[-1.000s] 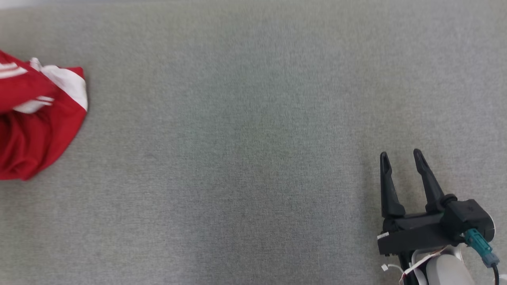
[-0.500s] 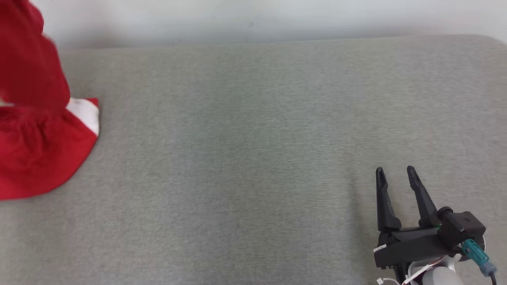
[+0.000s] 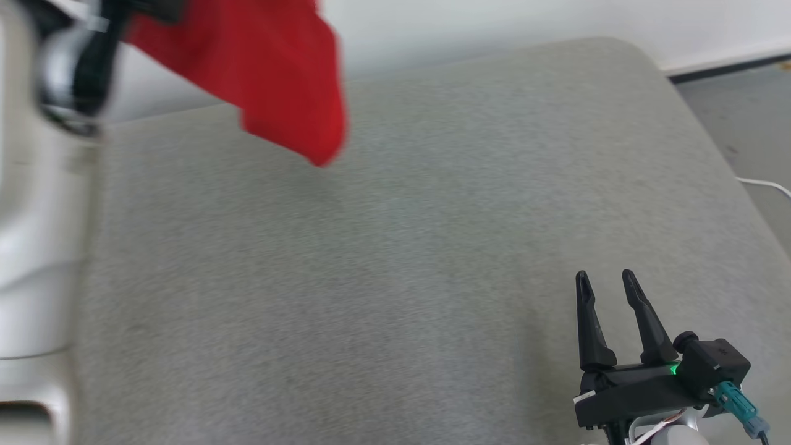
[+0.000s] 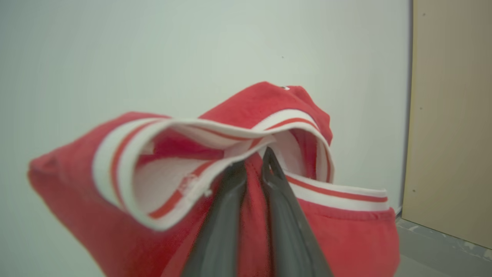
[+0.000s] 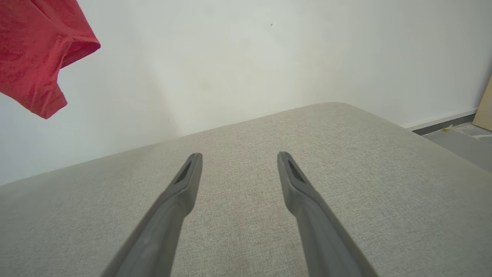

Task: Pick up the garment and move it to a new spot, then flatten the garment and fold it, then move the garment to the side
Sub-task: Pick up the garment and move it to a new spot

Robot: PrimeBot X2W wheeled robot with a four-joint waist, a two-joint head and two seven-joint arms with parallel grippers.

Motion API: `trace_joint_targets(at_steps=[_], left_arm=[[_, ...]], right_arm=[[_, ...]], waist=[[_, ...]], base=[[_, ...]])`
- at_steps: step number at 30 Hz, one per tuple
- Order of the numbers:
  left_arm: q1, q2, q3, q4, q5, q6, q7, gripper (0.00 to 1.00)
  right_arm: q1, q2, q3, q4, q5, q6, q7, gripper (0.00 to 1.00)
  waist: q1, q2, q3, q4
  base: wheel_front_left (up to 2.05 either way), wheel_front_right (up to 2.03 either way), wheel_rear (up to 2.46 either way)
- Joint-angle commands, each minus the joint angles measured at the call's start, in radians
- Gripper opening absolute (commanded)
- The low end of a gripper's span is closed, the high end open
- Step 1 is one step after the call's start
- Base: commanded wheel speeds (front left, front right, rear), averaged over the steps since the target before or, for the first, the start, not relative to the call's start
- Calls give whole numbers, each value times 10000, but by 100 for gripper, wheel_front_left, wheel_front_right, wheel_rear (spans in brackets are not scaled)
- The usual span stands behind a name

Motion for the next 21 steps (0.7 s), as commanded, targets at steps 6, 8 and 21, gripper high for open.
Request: trace_joint_targets(at_steps=[6,8,21], left_arm=[[611,-1244,-577,322,-239,98,-514,0],[1132,-1558,-795,494,-317,105,-711,0],[4948,-1525,-1440,2050,-610,184,-2006,0]], right_arm=[[87,5,-13,-14,-2,-25,-16,100],[89,7,-58,-14,-33,-25,-16,100],[-85,4,-92,65,-234,-25,-16,100]], waist=[[1,1,14,-1165],[1,1,12,-1159],[1,1,121,-446]], base=[[0,0,0],[0,0,0],[0,0,0]])
